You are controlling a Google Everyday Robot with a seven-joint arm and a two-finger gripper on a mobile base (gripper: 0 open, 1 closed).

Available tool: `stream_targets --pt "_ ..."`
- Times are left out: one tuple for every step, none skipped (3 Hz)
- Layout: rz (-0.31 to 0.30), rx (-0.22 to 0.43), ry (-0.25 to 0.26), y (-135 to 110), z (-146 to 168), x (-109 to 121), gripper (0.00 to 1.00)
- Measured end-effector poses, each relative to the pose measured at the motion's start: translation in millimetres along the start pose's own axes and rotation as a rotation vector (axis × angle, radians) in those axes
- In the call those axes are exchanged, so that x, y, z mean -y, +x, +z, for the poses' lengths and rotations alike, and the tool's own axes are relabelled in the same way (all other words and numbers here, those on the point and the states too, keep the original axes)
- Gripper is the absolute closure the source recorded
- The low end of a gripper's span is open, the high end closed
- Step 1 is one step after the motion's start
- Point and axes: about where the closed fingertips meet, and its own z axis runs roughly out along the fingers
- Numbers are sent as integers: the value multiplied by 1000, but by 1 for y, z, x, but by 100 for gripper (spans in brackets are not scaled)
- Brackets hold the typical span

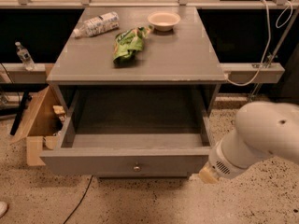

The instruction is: Close top drawer

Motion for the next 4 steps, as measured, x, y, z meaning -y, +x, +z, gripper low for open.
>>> stream_targets --pt "40 -14 -29 1 50 4 97" --pt "104 25 26 -16 81 35 100" --pt "108 29 33 -17 82 37 100" --pt "133 67 97 -32 78 68 100"
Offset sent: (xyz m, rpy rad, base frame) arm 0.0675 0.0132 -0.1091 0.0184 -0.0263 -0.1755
